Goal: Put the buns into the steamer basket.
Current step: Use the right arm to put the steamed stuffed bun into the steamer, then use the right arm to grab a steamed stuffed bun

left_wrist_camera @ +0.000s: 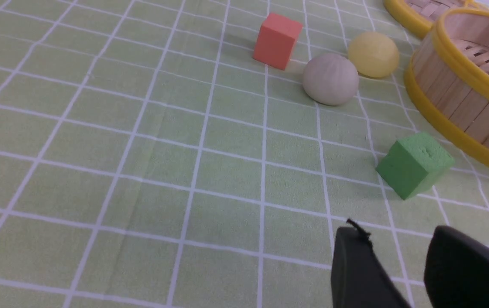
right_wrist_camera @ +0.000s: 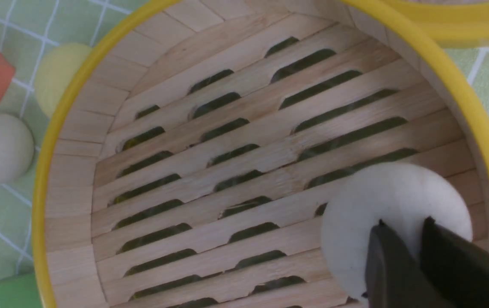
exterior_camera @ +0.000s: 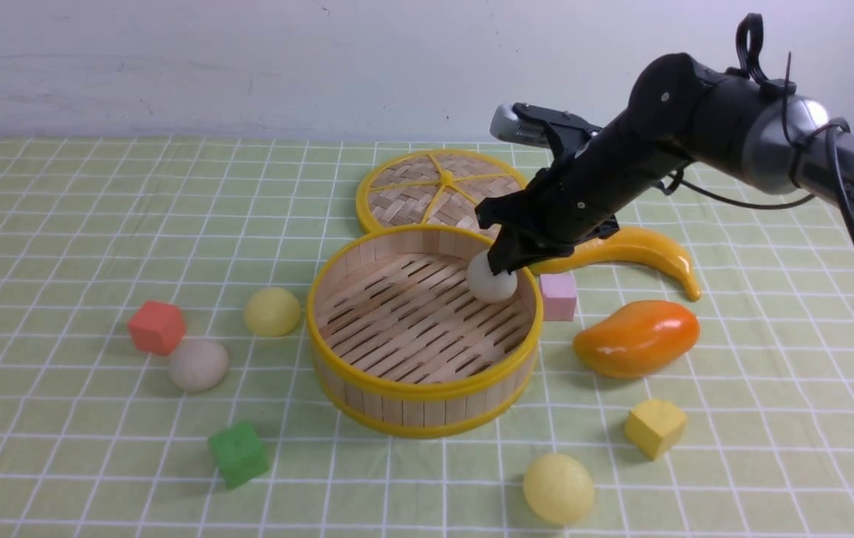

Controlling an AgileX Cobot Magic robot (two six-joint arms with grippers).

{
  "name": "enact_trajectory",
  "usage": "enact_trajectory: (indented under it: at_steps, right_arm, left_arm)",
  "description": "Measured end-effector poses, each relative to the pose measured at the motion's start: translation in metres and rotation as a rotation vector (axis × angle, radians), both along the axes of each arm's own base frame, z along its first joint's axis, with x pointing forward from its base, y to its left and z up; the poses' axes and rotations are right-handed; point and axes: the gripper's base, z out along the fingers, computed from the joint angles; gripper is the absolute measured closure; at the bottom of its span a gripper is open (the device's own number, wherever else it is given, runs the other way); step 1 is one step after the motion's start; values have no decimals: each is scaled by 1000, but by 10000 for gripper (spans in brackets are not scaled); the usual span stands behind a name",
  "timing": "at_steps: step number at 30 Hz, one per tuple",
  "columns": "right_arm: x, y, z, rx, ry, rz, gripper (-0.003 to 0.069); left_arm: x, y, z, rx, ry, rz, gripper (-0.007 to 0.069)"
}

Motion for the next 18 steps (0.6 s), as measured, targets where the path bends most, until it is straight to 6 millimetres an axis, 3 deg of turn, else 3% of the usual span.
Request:
enact_trajectory:
  at_steps: [7, 12, 14, 15, 17, 18]
  right_arm:
    - [-6, -1, 5, -9, 32, 21, 279]
    - [-21, -5, 31, -25, 24, 69, 222]
    - [-35, -10, 48, -37, -10, 105, 217]
    - [-52, -15, 61, -54, -41, 146, 218]
    - [-77, -23, 69, -78, -69, 194, 225]
    - [-79, -23, 69, -81, -76, 202, 228]
  left_arm:
    - [0, 0, 0, 0, 0, 0, 386]
    - [0, 0, 0, 0, 0, 0, 386]
    - [0, 0, 0, 0, 0, 0, 386]
    - [0, 0, 0, 0, 0, 0, 386]
    - [0, 0, 0, -4, 0, 0, 386]
    - [0, 0, 0, -5, 0, 0, 386]
